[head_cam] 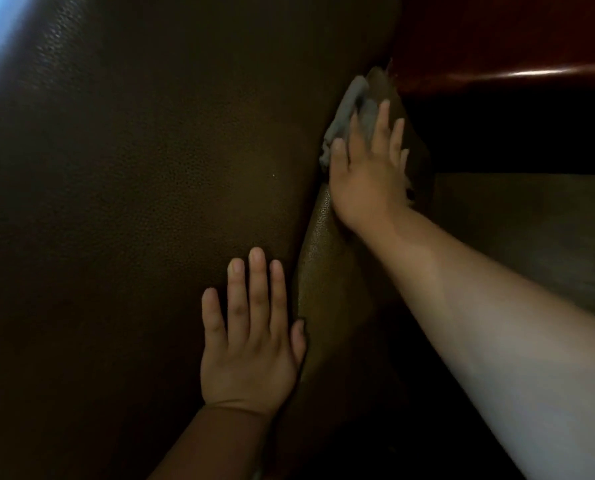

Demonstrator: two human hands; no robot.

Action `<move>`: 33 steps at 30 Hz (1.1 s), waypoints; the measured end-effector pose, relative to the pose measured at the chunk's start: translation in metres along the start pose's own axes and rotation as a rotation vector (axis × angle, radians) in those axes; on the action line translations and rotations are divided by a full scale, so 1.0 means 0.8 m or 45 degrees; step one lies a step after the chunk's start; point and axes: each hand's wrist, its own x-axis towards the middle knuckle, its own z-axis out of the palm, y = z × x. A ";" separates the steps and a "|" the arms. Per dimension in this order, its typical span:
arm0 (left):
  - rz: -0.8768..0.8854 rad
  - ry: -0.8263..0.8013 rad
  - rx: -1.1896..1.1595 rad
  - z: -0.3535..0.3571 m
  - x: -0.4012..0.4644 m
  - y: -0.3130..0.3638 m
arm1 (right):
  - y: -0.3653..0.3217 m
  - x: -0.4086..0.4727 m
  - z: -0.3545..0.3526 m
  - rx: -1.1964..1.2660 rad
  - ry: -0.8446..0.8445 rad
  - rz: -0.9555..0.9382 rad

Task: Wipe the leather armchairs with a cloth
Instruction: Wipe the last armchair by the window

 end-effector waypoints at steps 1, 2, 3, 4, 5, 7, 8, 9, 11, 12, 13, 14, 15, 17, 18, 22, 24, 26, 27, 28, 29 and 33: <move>-0.003 0.002 -0.006 0.000 0.001 0.000 | -0.001 -0.025 0.004 -0.023 -0.015 -0.087; -0.005 -0.003 -0.016 -0.001 0.001 0.000 | -0.002 -0.061 0.011 -0.034 -0.045 -0.220; -0.001 -0.008 -0.029 0.000 0.001 -0.001 | -0.004 -0.101 0.017 -0.020 -0.097 -0.359; 0.007 -0.018 -0.039 0.001 0.001 -0.001 | -0.002 -0.134 0.022 0.006 -0.167 -0.450; 0.011 -0.025 -0.041 0.003 0.000 0.000 | -0.002 -0.146 0.024 0.024 -0.205 -0.494; -0.001 -0.017 -0.023 0.005 0.002 0.002 | -0.017 -0.108 0.017 0.054 -0.190 -0.460; -0.014 -0.004 -0.013 0.006 0.002 0.003 | -0.034 -0.076 0.012 0.055 -0.135 -0.429; -0.019 0.009 -0.004 0.007 0.002 0.005 | -0.052 -0.042 0.006 0.073 -0.066 -0.409; 0.001 0.016 0.012 0.009 0.002 0.007 | -0.080 0.007 -0.004 0.171 0.019 -0.344; 0.008 0.015 0.012 0.009 0.002 0.008 | -0.084 0.009 -0.003 0.198 0.027 -0.310; 0.004 0.021 0.004 0.008 0.003 0.008 | -0.082 -0.006 0.001 0.185 0.019 -0.315; -0.009 0.026 -0.011 0.007 0.003 0.007 | -0.076 -0.034 0.006 0.144 -0.008 -0.359; -0.016 0.021 -0.027 0.007 0.002 0.007 | -0.067 -0.069 0.013 0.107 -0.052 -0.421; 0.001 0.009 -0.038 0.007 0.001 0.008 | -0.046 -0.119 0.021 0.057 -0.136 -0.505; 0.007 0.003 -0.031 0.007 0.002 0.009 | -0.039 -0.117 0.023 0.015 -0.142 -0.515; -0.027 0.036 0.027 0.013 0.000 0.010 | -0.064 -0.011 0.012 0.014 0.030 -0.281; -0.001 0.030 0.022 0.011 0.001 0.010 | -0.063 0.014 0.008 0.057 0.102 -0.223; 0.011 0.038 -0.002 0.008 0.001 0.009 | -0.039 -0.016 0.011 -0.017 0.105 -0.252; 0.009 0.042 -0.011 0.007 0.000 0.009 | -0.021 -0.050 0.015 -0.052 0.066 -0.271; 0.009 0.042 -0.015 0.006 0.000 0.010 | -0.002 -0.092 0.021 -0.064 0.011 -0.279; 0.010 0.039 -0.020 0.005 0.000 0.010 | 0.017 -0.133 0.028 -0.053 -0.065 -0.273; 0.002 0.043 -0.030 0.005 0.000 0.009 | 0.054 -0.149 0.040 0.033 -0.177 -0.244</move>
